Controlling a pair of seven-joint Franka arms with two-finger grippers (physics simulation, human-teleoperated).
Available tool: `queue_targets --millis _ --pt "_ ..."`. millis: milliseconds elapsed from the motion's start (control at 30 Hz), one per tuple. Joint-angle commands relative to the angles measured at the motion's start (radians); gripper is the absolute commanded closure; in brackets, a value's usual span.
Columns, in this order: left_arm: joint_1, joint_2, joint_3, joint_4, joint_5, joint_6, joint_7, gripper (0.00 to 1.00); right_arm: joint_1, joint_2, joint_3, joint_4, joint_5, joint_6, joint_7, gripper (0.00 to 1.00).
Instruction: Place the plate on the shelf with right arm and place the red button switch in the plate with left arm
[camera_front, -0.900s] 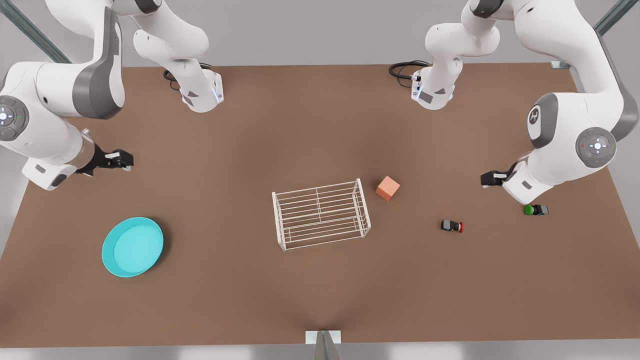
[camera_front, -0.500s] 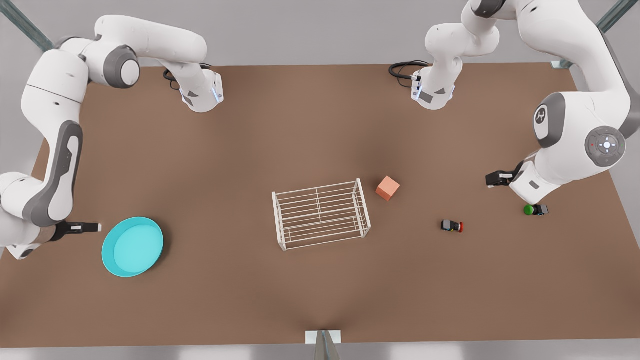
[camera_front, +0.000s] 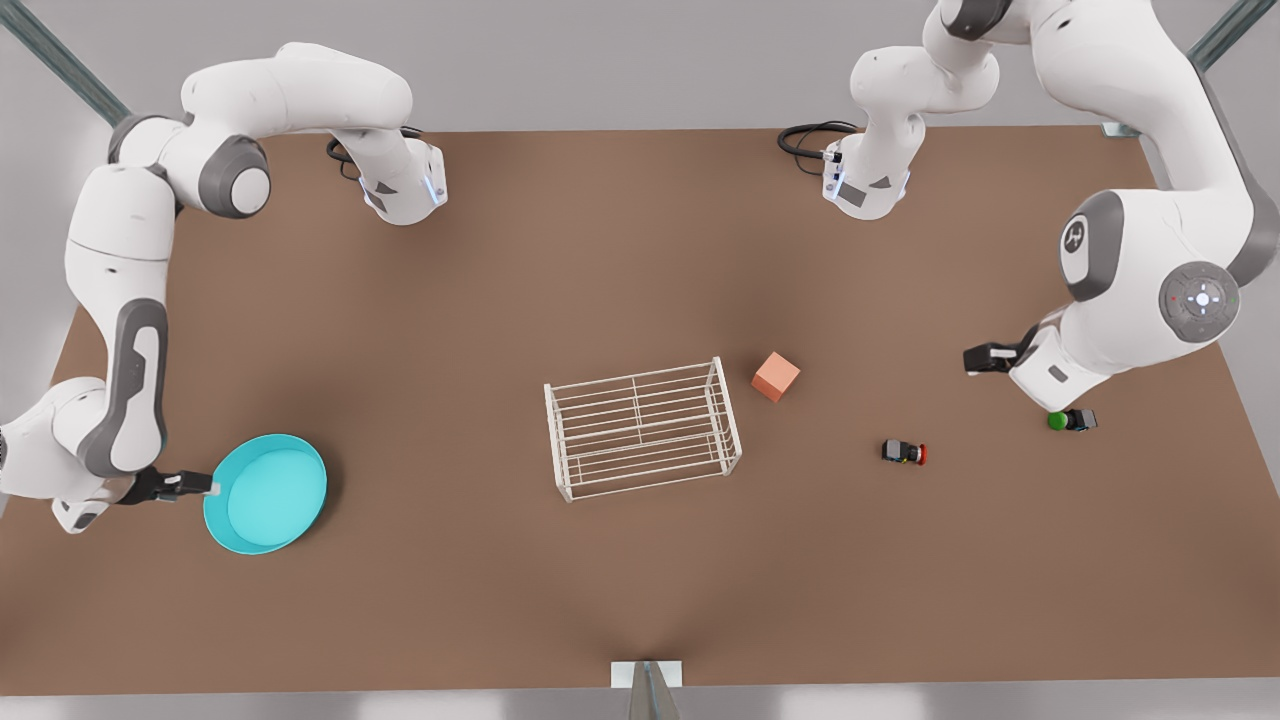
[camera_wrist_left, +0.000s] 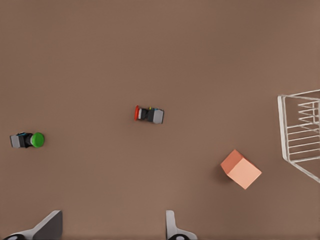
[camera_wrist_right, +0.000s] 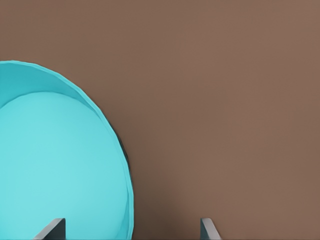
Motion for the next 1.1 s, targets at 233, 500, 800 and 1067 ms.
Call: queue_targets --millis 233,500,800,1067 --pt "0.003 0.003 -0.002 0.000 -0.002 -0.001 -0.006 0.00 -0.001 0.006 0.007 -0.045 0.062 0.043 -0.233 0.00" --pt "0.003 0.000 -0.002 0.001 0.000 -0.015 -0.007 0.00 0.005 0.007 0.007 -0.052 0.068 0.041 -0.234 0.40" --pt "0.001 -0.001 -0.004 0.003 -0.002 -0.031 -0.012 0.00 0.004 0.015 0.007 -0.051 0.069 0.040 -0.233 0.76" --pt "-0.005 -0.001 -0.005 0.006 0.001 -0.031 -0.027 0.00 0.001 -0.027 0.036 -0.048 0.071 -0.025 -0.274 0.79"
